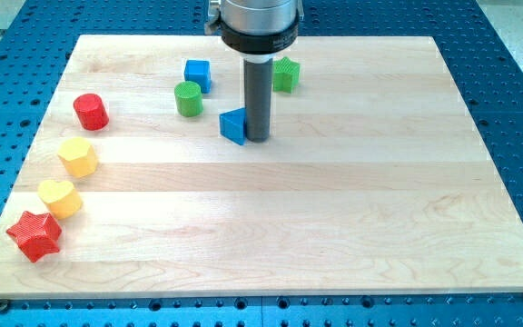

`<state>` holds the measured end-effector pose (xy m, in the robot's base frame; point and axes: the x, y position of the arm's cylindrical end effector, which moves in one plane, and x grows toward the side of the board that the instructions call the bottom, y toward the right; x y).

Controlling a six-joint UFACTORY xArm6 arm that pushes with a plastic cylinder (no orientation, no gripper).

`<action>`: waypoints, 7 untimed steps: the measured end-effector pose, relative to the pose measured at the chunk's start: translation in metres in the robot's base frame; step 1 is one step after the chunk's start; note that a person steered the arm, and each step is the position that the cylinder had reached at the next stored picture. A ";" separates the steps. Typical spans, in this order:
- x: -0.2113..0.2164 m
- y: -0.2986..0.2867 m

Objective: Place the green star above the cube

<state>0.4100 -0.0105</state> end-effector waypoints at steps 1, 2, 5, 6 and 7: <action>0.000 -0.033; 0.000 -0.060; -0.020 0.064; -0.065 0.071; -0.100 0.071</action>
<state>0.3102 0.0602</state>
